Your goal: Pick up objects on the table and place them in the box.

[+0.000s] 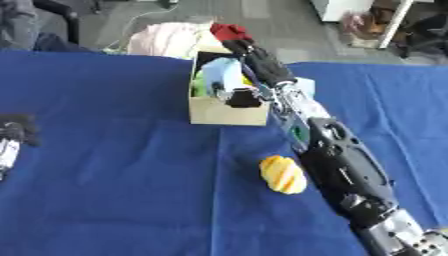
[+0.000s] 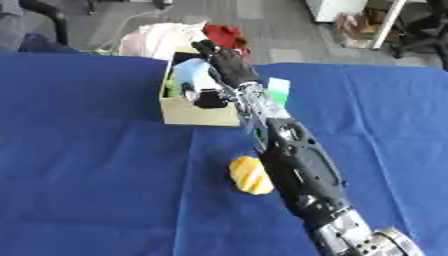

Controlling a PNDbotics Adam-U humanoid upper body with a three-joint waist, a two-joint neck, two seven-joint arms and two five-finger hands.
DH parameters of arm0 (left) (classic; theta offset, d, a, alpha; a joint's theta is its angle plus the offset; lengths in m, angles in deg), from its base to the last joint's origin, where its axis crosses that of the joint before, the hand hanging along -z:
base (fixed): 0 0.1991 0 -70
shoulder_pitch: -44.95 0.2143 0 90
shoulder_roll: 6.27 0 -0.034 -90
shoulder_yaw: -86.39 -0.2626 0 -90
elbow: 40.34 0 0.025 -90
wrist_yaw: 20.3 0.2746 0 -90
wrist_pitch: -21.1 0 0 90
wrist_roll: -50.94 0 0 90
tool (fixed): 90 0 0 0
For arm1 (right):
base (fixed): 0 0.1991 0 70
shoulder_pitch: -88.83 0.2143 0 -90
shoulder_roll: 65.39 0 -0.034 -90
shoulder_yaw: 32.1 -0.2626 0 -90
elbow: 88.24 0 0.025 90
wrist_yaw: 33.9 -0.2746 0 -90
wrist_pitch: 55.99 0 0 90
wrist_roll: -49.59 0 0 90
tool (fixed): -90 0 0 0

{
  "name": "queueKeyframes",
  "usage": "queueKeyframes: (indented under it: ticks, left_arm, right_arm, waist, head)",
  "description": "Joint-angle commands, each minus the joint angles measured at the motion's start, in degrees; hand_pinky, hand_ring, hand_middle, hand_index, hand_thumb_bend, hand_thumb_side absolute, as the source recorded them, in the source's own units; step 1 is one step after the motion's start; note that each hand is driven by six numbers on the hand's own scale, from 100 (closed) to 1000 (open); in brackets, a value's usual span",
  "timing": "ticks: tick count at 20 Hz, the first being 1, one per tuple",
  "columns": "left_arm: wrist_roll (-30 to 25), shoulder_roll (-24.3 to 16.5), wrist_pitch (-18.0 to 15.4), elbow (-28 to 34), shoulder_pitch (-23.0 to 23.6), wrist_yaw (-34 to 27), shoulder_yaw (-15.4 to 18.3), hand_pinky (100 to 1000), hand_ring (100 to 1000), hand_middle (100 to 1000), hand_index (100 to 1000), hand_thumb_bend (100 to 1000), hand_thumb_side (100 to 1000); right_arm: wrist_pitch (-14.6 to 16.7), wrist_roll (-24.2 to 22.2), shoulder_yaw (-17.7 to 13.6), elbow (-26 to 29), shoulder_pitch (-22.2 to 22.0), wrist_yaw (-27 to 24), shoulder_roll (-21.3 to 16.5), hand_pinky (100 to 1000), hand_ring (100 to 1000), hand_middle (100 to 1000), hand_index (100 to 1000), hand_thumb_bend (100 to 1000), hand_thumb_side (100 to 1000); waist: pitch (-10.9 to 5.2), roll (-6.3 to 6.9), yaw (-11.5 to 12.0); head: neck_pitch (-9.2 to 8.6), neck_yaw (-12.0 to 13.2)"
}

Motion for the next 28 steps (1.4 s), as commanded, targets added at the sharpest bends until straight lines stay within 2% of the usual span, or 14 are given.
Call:
queueKeyframes:
  ticks: [1, 4, 8, 12, 14, 20, 28]
  left_arm:
    - [0.3, -0.6, -0.1, 0.5, -0.1, -0.1, 0.7, 878, 602, 600, 765, 100, 680]
    - [0.7, -0.5, -0.1, 0.4, 0.4, -0.1, 1.1, 878, 601, 599, 764, 100, 680]
    - [1.2, -0.5, -0.1, 0.2, 1.1, 0.0, 1.6, 878, 601, 599, 764, 100, 682]
    - [1.5, -0.5, -0.2, 0.1, 1.6, 0.2, 1.9, 879, 602, 599, 764, 100, 684]
    - [1.7, -0.5, -0.2, 0.0, 1.8, 0.3, 2.1, 880, 602, 599, 764, 100, 684]
    - [1.8, -0.6, -0.3, 0.0, 2.3, 0.4, 2.3, 881, 602, 599, 764, 100, 687]
    - [1.7, -0.6, -0.3, -0.1, 2.5, 0.5, 2.3, 883, 602, 599, 764, 100, 690]
  right_arm:
    - [1.5, -0.6, 1.1, 2.9, 0.6, -3.2, -1.9, 840, 857, 914, 993, 192, 469]
    - [3.6, -2.8, 3.5, 7.7, -0.5, -9.1, -4.5, 824, 835, 884, 990, 155, 444]
    - [5.7, -8.4, 7.3, 17.8, -3.9, -19.4, -9.3, 817, 824, 870, 989, 115, 432]
    - [5.5, -14.1, 9.8, 28.0, -9.3, -28.6, -14.0, 808, 807, 855, 987, 100, 443]
    - [5.4, -16.8, 10.8, 31.8, -12.0, -31.6, -16.2, 809, 803, 854, 981, 100, 434]
    - [6.2, -24.1, 13.2, 37.0, -19.0, -36.6, -21.7, 814, 806, 851, 975, 100, 460]
    - [7.5, -27.8, 13.7, 39.1, -24.1, -37.8, -24.4, 816, 809, 853, 975, 100, 465]
  waist:
    - [-0.87, -0.31, -0.6]
    - [-1.18, -0.23, -2.0]
    - [-1.59, -0.20, -4.0]
    - [-1.88, -0.25, -5.7]
    - [-1.96, -0.27, -6.2]
    - [-2.09, -0.32, -6.9]
    - [-2.24, -0.19, -7.7]
  head:
    - [-0.18, 0.4]
    - [0.30, 0.8]
    - [1.06, 1.5]
    - [1.65, 2.3]
    - [1.84, 2.6]
    - [2.40, 3.1]
    - [3.81, 2.7]
